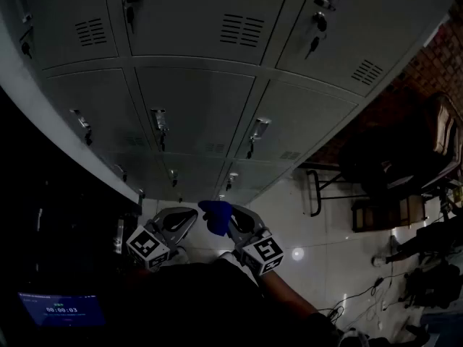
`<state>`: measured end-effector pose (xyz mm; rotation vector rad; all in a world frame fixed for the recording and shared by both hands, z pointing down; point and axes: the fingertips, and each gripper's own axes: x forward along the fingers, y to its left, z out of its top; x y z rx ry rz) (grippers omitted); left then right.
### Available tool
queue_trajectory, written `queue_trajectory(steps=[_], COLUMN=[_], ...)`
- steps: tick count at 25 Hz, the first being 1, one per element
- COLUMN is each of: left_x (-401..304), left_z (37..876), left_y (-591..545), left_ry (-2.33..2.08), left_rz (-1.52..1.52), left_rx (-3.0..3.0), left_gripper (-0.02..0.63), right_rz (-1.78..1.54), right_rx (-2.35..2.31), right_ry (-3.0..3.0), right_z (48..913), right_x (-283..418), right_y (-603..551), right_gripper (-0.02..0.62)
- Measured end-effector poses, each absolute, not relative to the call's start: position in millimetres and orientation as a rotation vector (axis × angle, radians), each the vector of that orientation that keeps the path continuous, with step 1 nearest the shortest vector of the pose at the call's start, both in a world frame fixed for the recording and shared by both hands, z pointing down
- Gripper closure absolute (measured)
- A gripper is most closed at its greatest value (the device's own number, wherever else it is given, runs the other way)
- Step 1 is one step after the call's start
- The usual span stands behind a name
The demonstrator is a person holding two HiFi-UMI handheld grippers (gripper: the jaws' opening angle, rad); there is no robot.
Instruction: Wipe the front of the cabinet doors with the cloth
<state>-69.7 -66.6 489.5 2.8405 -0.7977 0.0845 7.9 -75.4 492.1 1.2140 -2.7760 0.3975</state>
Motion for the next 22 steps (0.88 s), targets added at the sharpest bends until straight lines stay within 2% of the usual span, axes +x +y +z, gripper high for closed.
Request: queue_trajectory(steps=[12, 22], left_x=[-78, -80], left_z=[484, 483], left_y=[-64, -59], left_ry=[-0.829, -0.843], left_rz=[0.086, 0.079], left_rx=[2.828, 2.814], left_gripper=[0.606, 0.606], right_rz=[0.139, -0.007], right_rx=[1.582, 1.694], right_ry=[-2.671, -2.651], right_z=[379, 294], right_x=[94, 109], right_y=[-208, -275], right_gripper=[0.526, 0.526])
